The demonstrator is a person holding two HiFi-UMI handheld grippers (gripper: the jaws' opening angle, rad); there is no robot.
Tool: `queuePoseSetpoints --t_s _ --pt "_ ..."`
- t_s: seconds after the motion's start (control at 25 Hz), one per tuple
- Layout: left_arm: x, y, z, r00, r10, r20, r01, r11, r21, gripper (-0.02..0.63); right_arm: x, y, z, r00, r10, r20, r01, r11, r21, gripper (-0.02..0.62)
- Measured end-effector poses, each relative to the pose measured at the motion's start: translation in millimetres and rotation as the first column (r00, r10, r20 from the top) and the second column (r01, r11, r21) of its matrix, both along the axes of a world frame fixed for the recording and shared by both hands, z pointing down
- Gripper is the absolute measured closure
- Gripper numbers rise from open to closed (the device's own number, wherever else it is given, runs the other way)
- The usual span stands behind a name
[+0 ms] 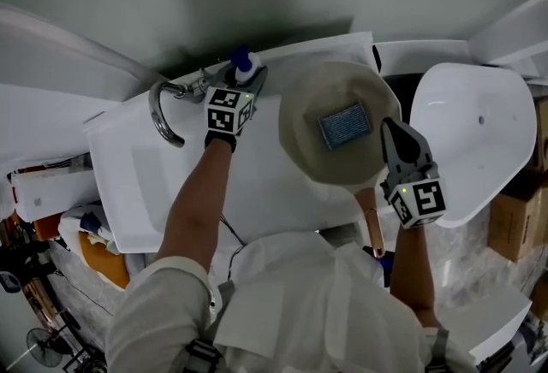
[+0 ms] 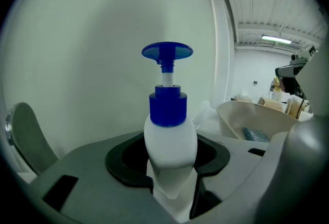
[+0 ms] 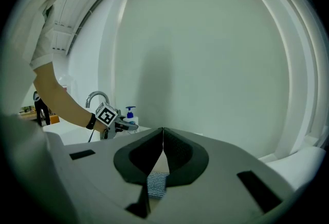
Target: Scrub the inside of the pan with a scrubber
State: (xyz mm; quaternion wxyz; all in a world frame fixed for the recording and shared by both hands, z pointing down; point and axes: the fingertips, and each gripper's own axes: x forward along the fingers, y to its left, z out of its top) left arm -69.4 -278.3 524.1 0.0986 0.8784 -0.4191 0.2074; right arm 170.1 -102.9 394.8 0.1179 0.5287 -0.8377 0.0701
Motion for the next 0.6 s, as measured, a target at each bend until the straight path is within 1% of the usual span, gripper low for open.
queuePoseSetpoints --t_s 0.12,0.2,0.28,0.36,0.44,0.6 --pt "0.8 1.6 -1.0 1.0 0.003 -0.01 -0.003 0.999 0.043 0.397 1.8 0.8 0.7 1.0 0.003 -0.008 -0.003 1.0 -0.005 0.586" --pt "1.1 3.7 1.1 1.0 0.006 -0.013 -0.006 0.999 0.045 0.394 1.0 0.4 1.2 1.0 -0.001 -0.013 0.001 1.0 -0.007 0.586" --pt "0.0 4.1 4.2 1.0 -0.003 -0.018 0.003 1.0 0.03 0.386 -0.2 0.0 0.1 1.0 -0.004 -0.017 0.004 1.0 -0.006 0.586" --pt "-2.4 5.9 6.9 1.0 -0.012 -0.016 0.012 1.0 0.014 0.334 -1.2 0.5 -1.8 1.0 -0.005 -0.019 0.005 1.0 -0.003 0.586" --pt "-7.1 9.9 6.4 1.0 -0.023 -0.018 0.024 1.0 0.008 0.297 -2.6 1.1 -3.6 1.0 -0.008 -0.021 0.008 1.0 0.0 0.586" --pt "-21.3 28.4 0.1 0.997 -0.067 -0.023 0.067 0.998 0.01 0.278 -2.8 2.1 -2.0 0.999 -0.015 -0.029 0.015 1.0 0.001 0.586"
